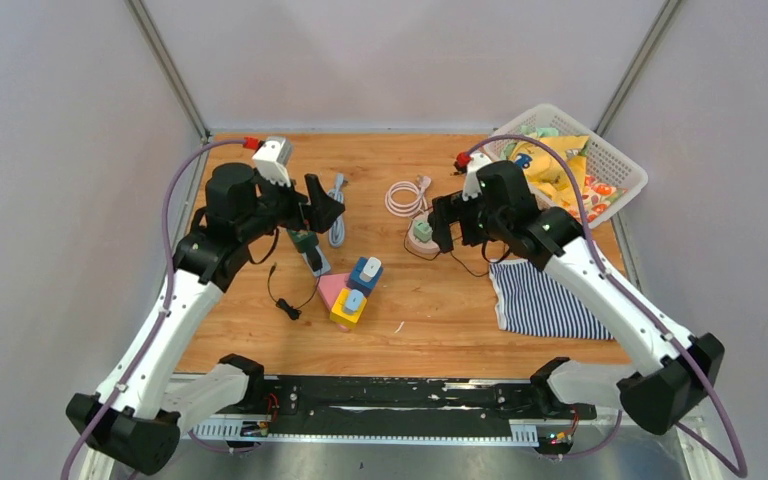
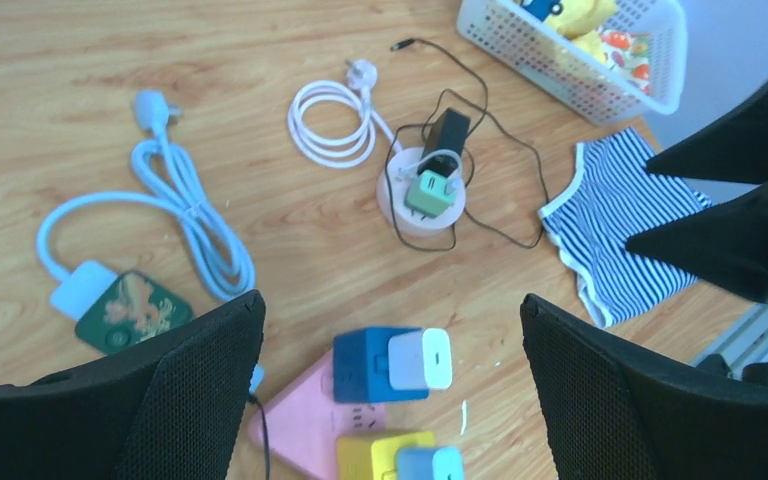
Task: Insert the plug
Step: Reset both arms
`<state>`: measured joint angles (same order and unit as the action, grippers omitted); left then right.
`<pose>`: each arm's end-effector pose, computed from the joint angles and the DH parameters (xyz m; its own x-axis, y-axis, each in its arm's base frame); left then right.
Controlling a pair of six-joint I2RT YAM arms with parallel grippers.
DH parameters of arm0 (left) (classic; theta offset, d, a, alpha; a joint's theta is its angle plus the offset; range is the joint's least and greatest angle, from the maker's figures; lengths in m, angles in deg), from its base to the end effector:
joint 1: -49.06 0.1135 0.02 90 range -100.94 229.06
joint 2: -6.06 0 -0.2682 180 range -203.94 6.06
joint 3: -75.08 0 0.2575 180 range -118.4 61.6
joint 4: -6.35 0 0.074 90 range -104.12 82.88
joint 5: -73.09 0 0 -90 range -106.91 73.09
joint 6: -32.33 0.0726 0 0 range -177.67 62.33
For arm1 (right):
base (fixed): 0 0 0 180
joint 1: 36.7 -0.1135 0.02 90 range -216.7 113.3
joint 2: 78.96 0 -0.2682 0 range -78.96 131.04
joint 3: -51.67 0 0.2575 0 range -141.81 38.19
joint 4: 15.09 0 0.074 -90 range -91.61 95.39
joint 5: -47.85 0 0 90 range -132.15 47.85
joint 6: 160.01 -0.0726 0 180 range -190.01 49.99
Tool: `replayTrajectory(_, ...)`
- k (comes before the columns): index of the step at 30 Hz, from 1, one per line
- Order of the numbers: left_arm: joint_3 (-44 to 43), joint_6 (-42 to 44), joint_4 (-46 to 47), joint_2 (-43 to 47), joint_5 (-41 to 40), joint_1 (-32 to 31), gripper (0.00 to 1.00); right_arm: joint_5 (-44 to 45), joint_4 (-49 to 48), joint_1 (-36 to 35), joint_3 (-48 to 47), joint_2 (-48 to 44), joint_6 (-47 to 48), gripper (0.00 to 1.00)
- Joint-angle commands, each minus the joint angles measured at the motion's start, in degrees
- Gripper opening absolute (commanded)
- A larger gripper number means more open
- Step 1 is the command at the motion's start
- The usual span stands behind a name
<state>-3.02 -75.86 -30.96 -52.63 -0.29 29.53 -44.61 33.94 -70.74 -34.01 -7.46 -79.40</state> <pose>0.2382 -0.1065 0.3841 -0.4553 -0.1559 -0.8766 0.4576 0.8036 -0.3806 0.2508 0.1732 0.3472 -0.5632 -0.1837 -0.8057 -0.5033 0.8495 0.1581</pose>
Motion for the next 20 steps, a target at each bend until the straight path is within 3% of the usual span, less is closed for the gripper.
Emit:
replayTrajectory(1,6.2,0.7,-0.5,6.5,-3.8,0.0,1.0,2.4,-3.8,0.1,5.3,-6.9,-5.6,1.0)
replayTrajectory(9,13.7,-1.5,2.3,13.4,-4.8,0.0,1.0,1.3,-14.0,0.1,17.2,-18.6,-8.8,1.0)
replayTrajectory(20,12.4,0.2,2.1,14.2,-6.8,0.0,1.0,0.7,-15.1,0.0,18.5,-20.2,-9.1,1.0)
